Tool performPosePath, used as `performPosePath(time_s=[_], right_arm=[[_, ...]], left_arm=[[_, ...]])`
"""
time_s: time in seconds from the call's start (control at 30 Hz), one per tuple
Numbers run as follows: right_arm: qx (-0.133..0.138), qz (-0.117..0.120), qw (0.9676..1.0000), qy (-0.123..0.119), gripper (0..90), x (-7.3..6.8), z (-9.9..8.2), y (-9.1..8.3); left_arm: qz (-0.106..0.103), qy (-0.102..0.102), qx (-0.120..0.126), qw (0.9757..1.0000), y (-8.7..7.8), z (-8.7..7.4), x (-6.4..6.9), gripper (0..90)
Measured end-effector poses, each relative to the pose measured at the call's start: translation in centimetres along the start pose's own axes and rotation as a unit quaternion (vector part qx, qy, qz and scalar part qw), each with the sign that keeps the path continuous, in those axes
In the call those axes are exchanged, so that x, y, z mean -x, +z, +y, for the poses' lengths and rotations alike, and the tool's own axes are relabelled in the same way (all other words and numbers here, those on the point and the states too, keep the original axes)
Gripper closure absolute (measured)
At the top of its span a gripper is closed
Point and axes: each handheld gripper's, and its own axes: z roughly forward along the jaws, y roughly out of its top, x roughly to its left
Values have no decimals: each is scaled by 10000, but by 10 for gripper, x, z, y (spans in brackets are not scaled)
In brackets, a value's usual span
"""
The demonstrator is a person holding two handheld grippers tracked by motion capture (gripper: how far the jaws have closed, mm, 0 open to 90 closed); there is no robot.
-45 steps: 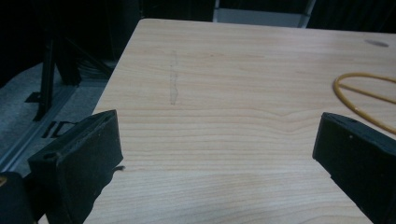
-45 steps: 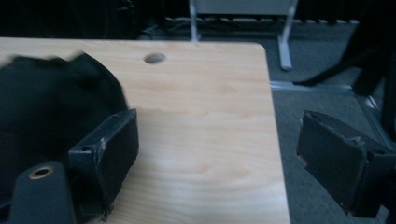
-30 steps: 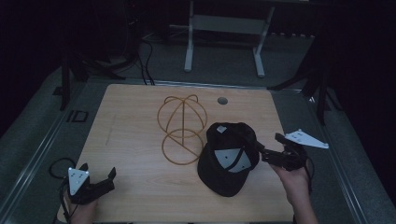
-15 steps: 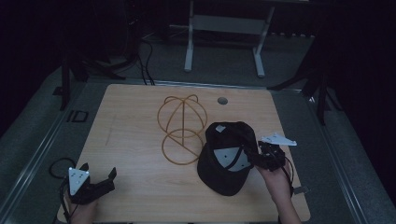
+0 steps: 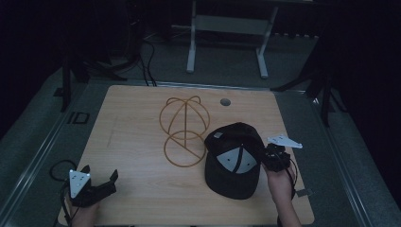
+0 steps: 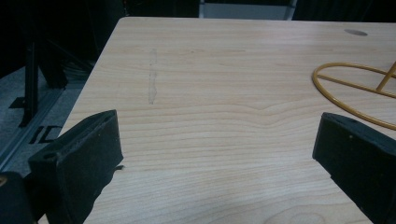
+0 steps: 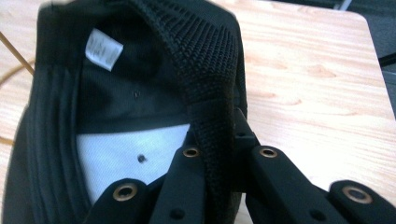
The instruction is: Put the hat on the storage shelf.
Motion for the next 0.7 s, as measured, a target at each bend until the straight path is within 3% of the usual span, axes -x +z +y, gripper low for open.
performPosePath(time_s=[0.17, 0.33, 0.6, 0.7], right_arm=[[259, 110, 9994, 176, 882, 4, 9, -8], [506, 132, 9984, 214, 883, 7, 21, -21], [827, -73, 9965, 17, 883, 10, 38, -48], [923, -113, 9957, -48, 883, 12, 42, -58]], left_arm=[[-100, -94, -19, 9999, -1, 1, 0, 18], [-135, -34, -28, 9999, -2, 3, 7, 18], [-417, 68, -61, 9991, 2, 8, 25, 17], [-637, 290, -34, 9975, 1, 11, 40, 18]])
